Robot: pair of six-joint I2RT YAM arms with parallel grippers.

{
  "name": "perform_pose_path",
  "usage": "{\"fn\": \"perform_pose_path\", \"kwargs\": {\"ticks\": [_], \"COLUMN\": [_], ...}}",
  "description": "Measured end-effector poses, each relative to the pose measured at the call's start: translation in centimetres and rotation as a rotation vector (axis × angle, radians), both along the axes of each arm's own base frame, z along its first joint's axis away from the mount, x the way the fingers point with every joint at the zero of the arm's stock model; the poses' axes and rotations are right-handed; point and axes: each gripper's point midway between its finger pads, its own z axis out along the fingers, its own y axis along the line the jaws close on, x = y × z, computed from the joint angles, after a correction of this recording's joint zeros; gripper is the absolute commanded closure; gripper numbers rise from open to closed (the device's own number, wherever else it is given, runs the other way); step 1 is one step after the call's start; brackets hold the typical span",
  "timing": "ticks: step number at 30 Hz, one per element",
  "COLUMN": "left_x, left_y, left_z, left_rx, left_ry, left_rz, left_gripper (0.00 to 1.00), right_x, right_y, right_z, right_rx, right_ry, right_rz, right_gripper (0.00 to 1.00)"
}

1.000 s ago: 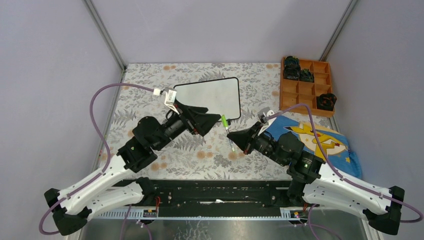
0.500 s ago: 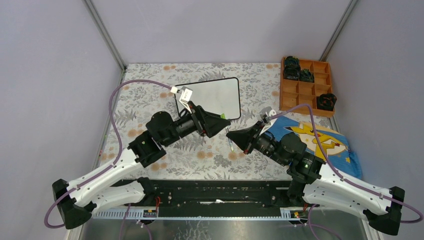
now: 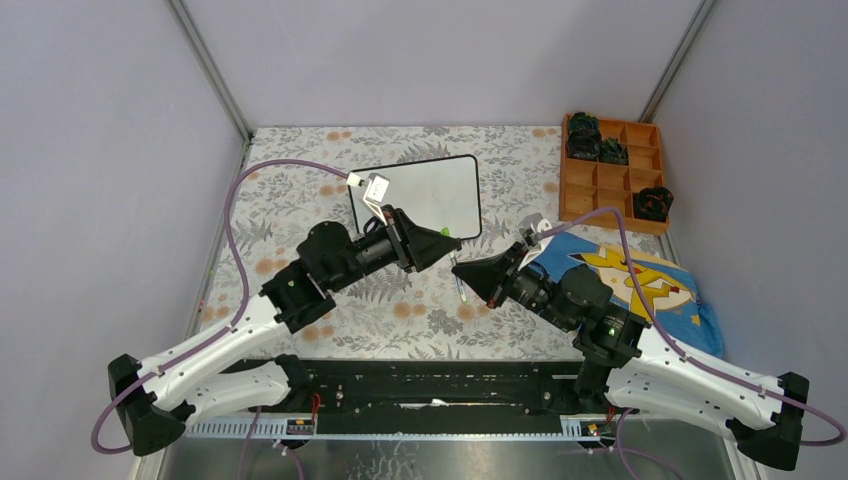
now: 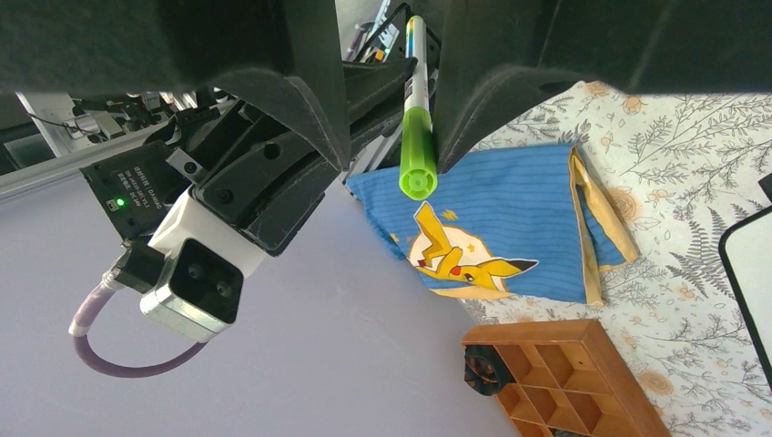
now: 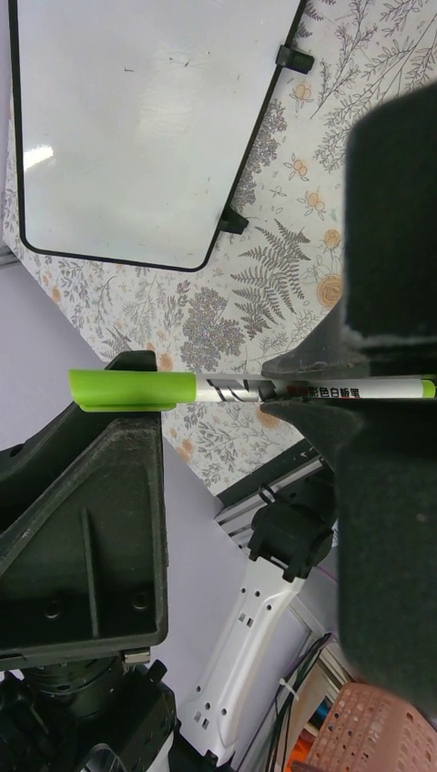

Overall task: Write a sentence on the whiteboard
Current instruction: Open the whiteboard marker at the center of the board.

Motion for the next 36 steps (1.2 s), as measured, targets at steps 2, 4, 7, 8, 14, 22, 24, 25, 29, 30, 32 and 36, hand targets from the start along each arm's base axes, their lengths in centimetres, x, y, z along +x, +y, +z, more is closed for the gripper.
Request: {"fn": "perform_pose_path", "kwargs": {"ticks": [2, 4, 7, 8, 14, 22, 24, 25, 29, 30, 32, 36], "left_x": [-0.01, 0.01, 0.01, 0.01, 0.04, 0.1, 0.11, 0.12, 0.15, 0.15, 0.16, 0.28], "left_y": [0.0, -0.01, -0.01, -0.01, 0.0, -0.01, -0.04, -0.05, -0.1, -0.09, -0.1, -0.04], "left_z": [0.02, 0.01, 0.0, -0.01, -0.14, -0.28, -0.32, -0.35, -0.44, -0.46, -0.53, -0.97], "left_rx": [-0.002, -0.003, -0.003, -0.003, 0.0, 0.0, 0.001, 0.001, 0.002, 0.003, 0.004, 0.013], "left_ry": [0.002, 0.004, 0.006, 0.007, 0.009, 0.014, 0.016, 0.017, 0.02, 0.02, 0.021, 0.018], "left_rz": [0.0, 0.0, 0.001, 0.001, 0.002, 0.005, 0.005, 0.005, 0.005, 0.005, 0.005, 0.009], "left_gripper": [0.57, 0.6, 0.64, 0.66, 0.72, 0.64, 0.64, 0.65, 0.68, 0.71, 0.78, 0.95], "right_x": [-0.01, -0.02, -0.12, -0.15, -0.31, -0.49, -0.61, -0.63, -0.64, -0.64, -0.65, -0.73], "right_y": [0.0, 0.01, 0.11, 0.16, 0.42, 0.5, 0.55, 0.55, 0.55, 0.55, 0.55, 0.57], "right_z": [0.0, 0.01, -0.02, -0.04, -0.1, -0.21, -0.34, -0.41, -0.46, -0.48, -0.48, -0.51], "right_rx": [0.001, 0.002, 0.003, 0.002, 0.001, -0.001, -0.005, -0.007, -0.008, -0.009, -0.009, -0.006], "right_ry": [0.002, 0.003, 0.005, 0.005, 0.006, 0.012, 0.015, 0.017, 0.019, 0.019, 0.019, 0.027], "right_rz": [0.0, 0.001, 0.008, 0.011, 0.026, 0.036, 0.043, 0.044, 0.045, 0.045, 0.045, 0.048], "right_gripper": [1.0, 1.0, 1.0, 1.0, 1.0, 1.0, 1.0, 1.0, 1.0, 1.0, 1.0, 0.92]}}
